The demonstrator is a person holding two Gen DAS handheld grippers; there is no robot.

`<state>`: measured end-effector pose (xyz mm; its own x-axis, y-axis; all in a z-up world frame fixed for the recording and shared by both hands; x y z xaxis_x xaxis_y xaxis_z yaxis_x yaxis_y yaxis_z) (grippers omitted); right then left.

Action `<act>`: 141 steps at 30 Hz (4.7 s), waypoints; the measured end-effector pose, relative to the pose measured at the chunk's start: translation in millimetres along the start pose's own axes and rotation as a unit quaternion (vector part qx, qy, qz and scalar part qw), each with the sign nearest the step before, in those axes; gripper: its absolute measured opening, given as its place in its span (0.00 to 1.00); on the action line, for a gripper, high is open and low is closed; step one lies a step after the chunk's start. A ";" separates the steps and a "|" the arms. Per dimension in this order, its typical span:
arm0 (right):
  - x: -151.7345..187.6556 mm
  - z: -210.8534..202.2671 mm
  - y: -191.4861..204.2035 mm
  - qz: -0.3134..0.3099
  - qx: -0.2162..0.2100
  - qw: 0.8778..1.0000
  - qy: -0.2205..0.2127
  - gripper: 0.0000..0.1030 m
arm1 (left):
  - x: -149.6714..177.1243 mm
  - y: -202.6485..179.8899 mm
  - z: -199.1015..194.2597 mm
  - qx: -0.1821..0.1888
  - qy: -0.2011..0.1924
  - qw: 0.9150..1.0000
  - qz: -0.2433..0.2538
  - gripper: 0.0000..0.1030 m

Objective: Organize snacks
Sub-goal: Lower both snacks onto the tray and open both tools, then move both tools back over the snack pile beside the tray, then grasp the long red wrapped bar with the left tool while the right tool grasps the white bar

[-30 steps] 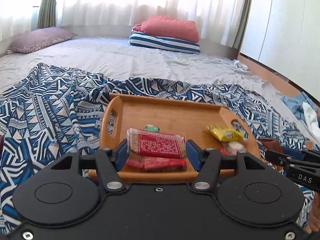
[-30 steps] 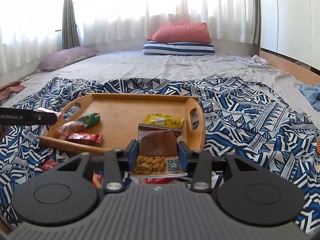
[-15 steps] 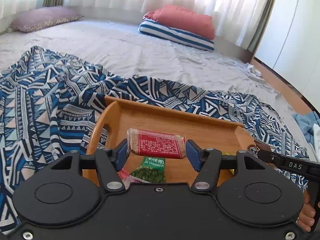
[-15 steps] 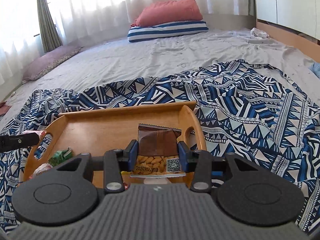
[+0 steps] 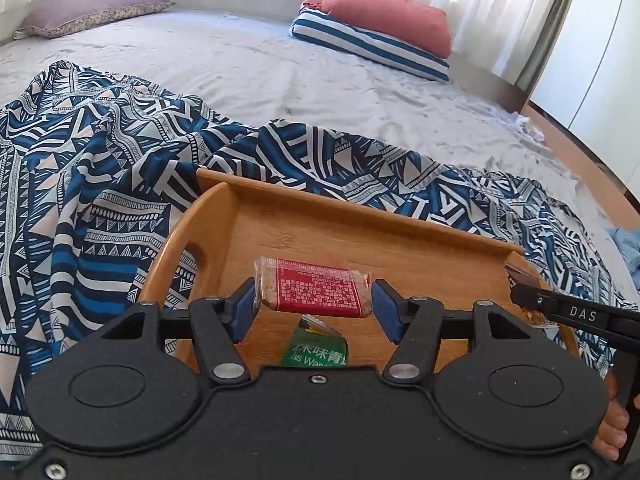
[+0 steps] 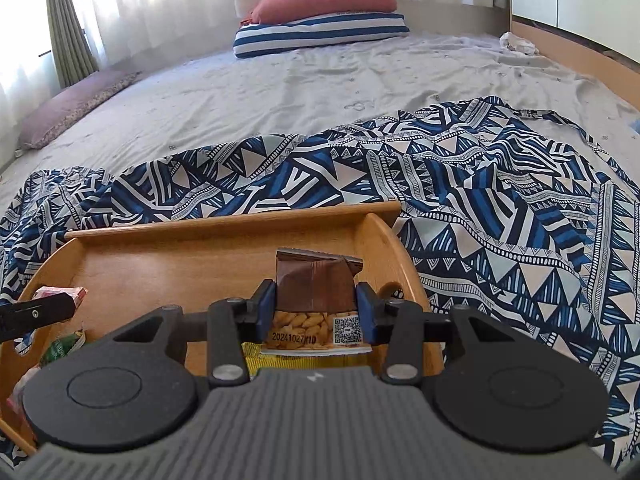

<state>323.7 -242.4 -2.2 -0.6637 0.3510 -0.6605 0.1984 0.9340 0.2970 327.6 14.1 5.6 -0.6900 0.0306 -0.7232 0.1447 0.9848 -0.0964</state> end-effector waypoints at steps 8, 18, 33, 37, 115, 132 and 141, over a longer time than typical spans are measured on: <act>0.9 18.8 6.8 -0.024 0.010 1.000 0.006 0.47 | 5.7 -1.3 18.0 -0.009 0.012 1.000 -0.001 0.57; 6.8 24.5 6.0 -0.017 0.005 1.000 0.010 0.47 | 6.9 -4.9 19.0 -0.025 0.006 0.999 0.020 0.57; 7.0 11.8 8.9 -0.024 -0.016 1.000 -0.003 0.65 | 8.6 -10.6 12.4 -0.038 0.009 0.999 0.033 0.75; 5.3 -2.1 10.5 -0.033 -0.023 0.999 -0.016 0.72 | 8.2 -10.6 -0.2 -0.036 0.000 0.999 0.039 0.84; 204.9 -154.9 -18.5 -0.141 -0.032 0.986 -0.078 0.92 | 159.8 -64.9 -115.8 0.023 0.006 0.993 0.117 0.92; 204.5 -163.4 -18.0 -0.122 -0.060 0.987 -0.082 0.61 | 161.7 -69.7 -139.1 0.031 -0.013 0.991 0.129 0.25; 194.2 -171.0 -25.5 -0.115 -0.049 0.987 -0.099 0.61 | 155.8 -61.5 -147.9 0.013 -0.030 0.988 0.150 0.26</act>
<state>66.5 -209.4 -20.2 -0.5273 0.1459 -0.8371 -0.0172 0.9831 0.1822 106.3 -16.4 0.0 -0.5706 0.3091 -0.7609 0.3551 0.9283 0.1108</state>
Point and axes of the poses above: each gripper's, at about its wrist camera, not at the fingertips, and z roughly the way its jaws point, y to its left, x to its underside, the point moved 4 cm from there along z, roughly the way its jaws point, and after that the axes turned 12 degrees about z, right-handed, at the moved point
